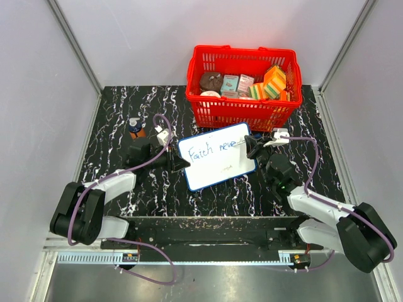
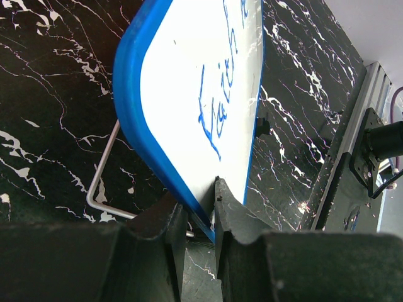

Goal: Write a sentence on the whiteboard
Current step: Write with the whiteboard marker on the whiteboard.

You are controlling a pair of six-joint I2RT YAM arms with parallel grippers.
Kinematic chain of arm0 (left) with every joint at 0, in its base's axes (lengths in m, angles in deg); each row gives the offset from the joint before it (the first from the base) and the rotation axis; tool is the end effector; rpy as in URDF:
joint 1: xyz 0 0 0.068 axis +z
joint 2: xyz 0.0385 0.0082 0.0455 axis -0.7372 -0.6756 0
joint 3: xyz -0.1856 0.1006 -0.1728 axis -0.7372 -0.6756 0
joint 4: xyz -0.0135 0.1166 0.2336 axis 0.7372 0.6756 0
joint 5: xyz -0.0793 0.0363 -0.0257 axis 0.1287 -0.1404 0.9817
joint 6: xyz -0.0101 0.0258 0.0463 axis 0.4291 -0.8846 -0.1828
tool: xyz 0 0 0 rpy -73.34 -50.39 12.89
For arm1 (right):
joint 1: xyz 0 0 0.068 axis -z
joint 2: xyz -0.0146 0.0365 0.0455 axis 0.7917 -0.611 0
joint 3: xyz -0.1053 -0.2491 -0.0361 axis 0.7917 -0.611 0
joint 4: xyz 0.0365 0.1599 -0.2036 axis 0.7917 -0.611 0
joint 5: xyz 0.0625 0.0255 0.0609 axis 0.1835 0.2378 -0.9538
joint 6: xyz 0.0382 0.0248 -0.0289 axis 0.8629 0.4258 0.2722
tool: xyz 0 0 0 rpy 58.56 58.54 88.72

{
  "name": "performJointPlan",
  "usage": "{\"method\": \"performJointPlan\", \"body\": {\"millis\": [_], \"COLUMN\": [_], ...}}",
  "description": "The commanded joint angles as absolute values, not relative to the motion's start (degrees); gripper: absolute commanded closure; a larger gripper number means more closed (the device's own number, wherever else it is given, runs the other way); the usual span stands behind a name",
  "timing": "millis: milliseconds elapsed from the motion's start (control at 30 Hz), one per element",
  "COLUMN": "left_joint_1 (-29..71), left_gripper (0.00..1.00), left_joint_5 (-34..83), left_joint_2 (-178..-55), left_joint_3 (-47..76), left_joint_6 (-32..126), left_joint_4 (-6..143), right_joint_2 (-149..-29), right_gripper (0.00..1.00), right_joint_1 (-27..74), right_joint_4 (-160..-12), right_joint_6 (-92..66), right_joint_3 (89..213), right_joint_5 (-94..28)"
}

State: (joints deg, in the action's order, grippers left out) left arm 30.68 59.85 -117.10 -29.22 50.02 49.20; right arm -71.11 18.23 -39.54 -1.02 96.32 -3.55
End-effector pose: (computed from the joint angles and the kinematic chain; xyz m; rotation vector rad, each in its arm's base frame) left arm 0.2370 -0.0973 0.1837 0.5334 2.0031 -1.1113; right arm 0.1974 0.1179 0.2344 0.1006 1.5336 0.4556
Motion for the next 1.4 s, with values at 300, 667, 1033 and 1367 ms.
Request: {"method": "performJointPlan", "body": {"millis": [300,667,1033,1367], "left_joint_1": [31.0,31.0,31.0,31.0], "left_gripper": [1.0,1.0,1.0,1.0], "left_joint_5": [53.6,53.7,53.7,53.7], "left_joint_2": [-116.7,-116.7,-116.7,-116.7], "left_joint_3": [-28.8,-28.8,-28.8,-28.8], "left_joint_6": [41.8,41.8,41.8,41.8], "left_joint_4": [48.8,48.8,48.8,48.8], "right_joint_2": [-68.8,-68.6,-64.2,-63.1], "right_gripper": [1.0,1.0,1.0,1.0], "right_joint_1": [18.4,18.4,18.5,18.4], "right_joint_4": [-43.9,-43.6,-42.5,-42.6], "right_joint_6": [-1.6,-2.9,-3.5,-5.5], "right_joint_3": [95.4,97.2,96.6,98.0], "right_joint_5": [0.6,2.3,-0.3,-1.1]}}
